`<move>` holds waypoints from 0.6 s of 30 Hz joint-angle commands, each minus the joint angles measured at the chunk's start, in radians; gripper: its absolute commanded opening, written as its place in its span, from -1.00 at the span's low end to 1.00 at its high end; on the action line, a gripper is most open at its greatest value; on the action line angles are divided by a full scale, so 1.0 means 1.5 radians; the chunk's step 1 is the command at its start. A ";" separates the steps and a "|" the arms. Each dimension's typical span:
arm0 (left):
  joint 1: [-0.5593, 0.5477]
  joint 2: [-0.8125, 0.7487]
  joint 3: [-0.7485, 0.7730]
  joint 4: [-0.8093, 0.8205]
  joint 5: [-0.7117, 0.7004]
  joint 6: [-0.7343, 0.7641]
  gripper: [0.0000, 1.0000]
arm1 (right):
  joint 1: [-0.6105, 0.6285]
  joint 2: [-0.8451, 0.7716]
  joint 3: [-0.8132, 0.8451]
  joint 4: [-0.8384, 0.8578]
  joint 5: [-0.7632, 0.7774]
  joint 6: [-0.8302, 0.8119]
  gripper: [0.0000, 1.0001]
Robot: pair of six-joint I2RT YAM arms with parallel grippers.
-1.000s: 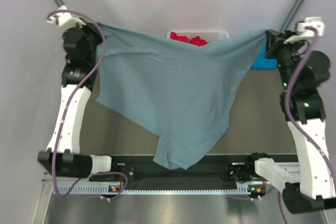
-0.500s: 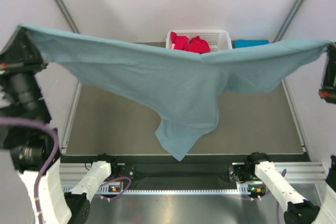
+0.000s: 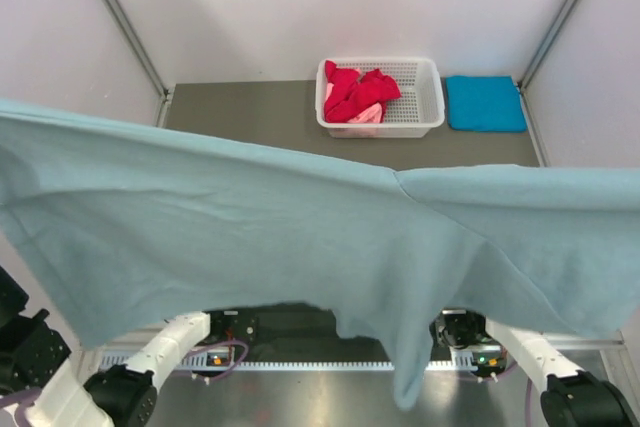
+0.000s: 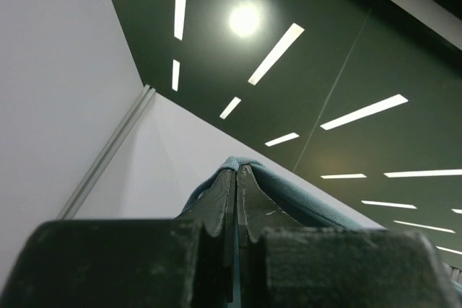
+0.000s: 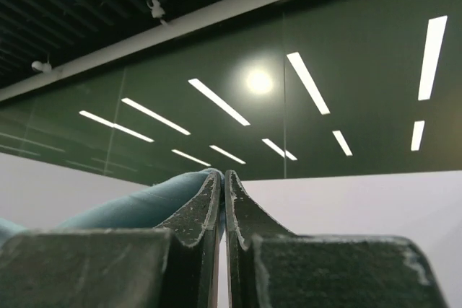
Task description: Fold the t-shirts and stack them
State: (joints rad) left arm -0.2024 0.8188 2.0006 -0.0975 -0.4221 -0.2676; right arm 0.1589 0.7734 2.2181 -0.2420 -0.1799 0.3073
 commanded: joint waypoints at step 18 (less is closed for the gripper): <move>-0.104 0.289 -0.481 0.218 -0.158 0.142 -1.00 | -0.006 -0.005 -0.756 0.175 0.097 -0.038 -1.00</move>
State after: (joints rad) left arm -0.3786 1.1984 1.3930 0.1371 -0.6273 -0.0444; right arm 0.1539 0.8341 1.1851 -0.0910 -0.0967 0.2970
